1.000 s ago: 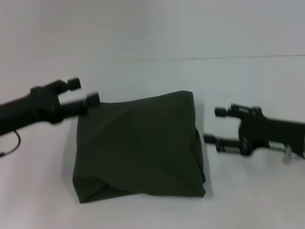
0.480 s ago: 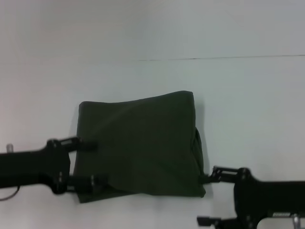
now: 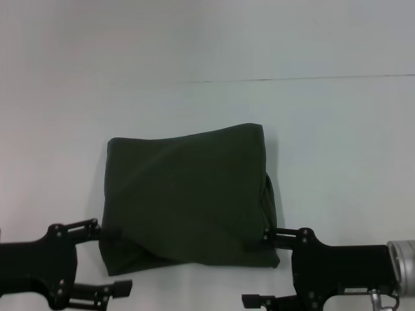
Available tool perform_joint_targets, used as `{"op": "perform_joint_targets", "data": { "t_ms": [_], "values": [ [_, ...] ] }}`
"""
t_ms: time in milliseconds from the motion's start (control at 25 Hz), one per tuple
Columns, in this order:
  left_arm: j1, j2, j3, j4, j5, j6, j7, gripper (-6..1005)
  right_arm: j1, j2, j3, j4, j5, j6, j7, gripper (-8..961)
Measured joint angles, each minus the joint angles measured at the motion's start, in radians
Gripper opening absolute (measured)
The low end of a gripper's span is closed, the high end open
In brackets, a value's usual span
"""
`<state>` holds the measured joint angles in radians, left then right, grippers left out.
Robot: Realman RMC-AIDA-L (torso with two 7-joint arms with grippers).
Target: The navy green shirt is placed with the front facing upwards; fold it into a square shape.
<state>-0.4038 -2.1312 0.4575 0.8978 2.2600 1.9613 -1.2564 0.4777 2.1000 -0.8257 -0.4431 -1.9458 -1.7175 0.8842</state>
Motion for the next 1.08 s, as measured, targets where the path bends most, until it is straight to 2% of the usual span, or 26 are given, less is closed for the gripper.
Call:
{"op": "perform_joint_targets", "data": {
  "t_ms": [280,1080],
  "values": [
    [0.018,-0.007,-0.021,-0.005,0.018,0.003,0.048,934,0.031,0.0,-0.011,0.032,0.005,0.019,0.0,837],
    [0.017,-0.009,-0.036,-0.019,0.01,-0.001,0.048,934,0.033,0.0,-0.016,0.044,0.002,0.04,0.0,837]
  ]
}}
